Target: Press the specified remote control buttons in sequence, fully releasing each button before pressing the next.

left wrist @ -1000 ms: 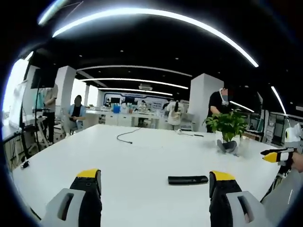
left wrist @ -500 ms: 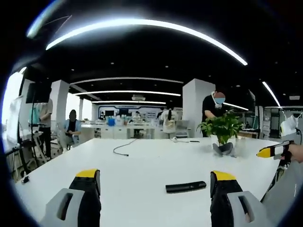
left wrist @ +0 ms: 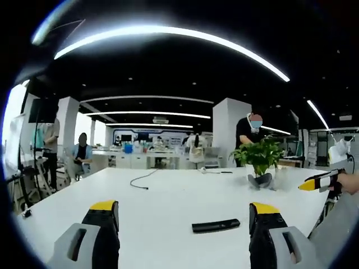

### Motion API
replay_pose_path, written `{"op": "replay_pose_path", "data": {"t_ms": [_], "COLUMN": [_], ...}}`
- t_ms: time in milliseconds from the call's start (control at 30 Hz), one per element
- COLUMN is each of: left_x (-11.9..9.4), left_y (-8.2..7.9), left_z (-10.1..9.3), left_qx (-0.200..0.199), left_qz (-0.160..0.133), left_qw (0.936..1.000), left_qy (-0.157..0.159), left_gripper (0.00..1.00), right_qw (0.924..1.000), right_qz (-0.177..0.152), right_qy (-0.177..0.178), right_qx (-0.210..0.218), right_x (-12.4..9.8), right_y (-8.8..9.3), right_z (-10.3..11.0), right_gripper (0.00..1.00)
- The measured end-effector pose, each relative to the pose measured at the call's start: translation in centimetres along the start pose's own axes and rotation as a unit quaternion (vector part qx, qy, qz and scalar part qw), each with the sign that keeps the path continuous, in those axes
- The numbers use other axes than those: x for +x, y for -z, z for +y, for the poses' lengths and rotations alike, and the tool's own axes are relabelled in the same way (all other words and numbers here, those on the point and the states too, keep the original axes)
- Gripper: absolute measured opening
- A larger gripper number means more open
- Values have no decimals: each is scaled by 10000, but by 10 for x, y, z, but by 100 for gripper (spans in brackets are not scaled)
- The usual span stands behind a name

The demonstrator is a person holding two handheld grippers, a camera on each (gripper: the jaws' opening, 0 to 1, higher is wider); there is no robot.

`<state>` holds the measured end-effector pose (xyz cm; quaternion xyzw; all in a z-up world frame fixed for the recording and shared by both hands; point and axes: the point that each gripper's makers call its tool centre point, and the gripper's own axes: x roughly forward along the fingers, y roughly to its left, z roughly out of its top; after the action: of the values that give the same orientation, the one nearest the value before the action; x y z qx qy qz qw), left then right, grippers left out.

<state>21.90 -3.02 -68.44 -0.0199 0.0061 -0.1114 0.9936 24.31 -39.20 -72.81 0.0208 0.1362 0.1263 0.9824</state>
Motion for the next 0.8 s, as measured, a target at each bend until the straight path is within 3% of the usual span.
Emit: {"op": "replay_pose_path", "data": {"t_ms": [167,333,567,667,800], "left_x": [0,1,2,2,2], "left_y": [-1,1,3,4,4], "left_z": [0,-3,-4,-6,-8], "left_qx": [-6,122,277,316,368], "left_qz": [-25,17,94,130,132], "left_qw": [10000,9999,9996,9994,9992], "left_qy": [-8,15,-5,16,48], "left_gripper": [100,100,100,100,100], "right_qw": [10000,10000,9998,9997,9998], "right_qz": [61,-20,164,204,191], "right_qy": [-38,42,-75,-107,-27], "right_qx": [-56,58,-101,-92,-64], "right_x": [0,-3,1,2,1], "right_y": [2,-1,5,6,6], "right_z": [8,0,22,8,8], "right_gripper": [99,99,99,99,99]}}
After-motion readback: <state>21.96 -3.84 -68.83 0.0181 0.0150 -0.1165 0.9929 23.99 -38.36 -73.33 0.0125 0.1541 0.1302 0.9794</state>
